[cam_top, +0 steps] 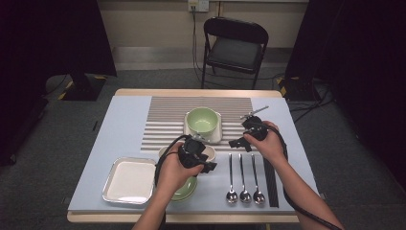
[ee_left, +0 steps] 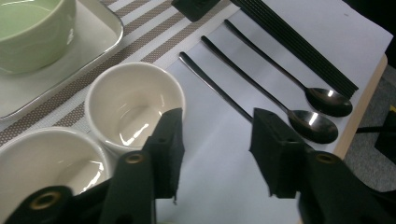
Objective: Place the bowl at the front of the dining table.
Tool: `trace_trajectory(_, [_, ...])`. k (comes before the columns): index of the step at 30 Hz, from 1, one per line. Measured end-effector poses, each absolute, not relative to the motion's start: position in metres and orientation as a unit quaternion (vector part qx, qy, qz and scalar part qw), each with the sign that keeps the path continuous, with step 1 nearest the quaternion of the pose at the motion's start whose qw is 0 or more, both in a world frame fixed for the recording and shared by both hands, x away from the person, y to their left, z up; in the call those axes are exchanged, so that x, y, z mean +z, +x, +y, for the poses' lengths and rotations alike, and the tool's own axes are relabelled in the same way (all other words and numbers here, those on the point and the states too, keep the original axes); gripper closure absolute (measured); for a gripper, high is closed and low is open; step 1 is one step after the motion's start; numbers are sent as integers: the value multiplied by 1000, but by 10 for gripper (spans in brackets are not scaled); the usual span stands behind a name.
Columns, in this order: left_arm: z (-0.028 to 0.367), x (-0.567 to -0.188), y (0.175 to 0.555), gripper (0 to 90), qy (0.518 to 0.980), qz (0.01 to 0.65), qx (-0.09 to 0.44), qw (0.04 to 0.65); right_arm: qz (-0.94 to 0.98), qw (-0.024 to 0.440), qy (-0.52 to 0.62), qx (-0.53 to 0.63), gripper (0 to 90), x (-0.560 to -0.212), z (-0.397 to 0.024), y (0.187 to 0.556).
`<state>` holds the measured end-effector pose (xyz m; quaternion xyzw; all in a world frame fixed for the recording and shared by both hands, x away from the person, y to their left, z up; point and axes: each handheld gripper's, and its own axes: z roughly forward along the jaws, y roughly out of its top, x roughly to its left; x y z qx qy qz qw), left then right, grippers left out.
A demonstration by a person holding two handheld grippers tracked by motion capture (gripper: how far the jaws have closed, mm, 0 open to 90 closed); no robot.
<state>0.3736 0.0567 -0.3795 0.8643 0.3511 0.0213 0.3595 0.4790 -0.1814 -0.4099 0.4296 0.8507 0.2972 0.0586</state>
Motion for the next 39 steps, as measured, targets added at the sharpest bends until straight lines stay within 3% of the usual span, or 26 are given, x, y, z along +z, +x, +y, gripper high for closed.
trace_trajectory(15, [39,-385,368,662,868,349,-5,354,851,60,429,298,170,-411,-185,478])
trace_trajectory(39, [28,-398,364,734,862,366,-14,350,850,55,432,297,170,-417,-189,476])
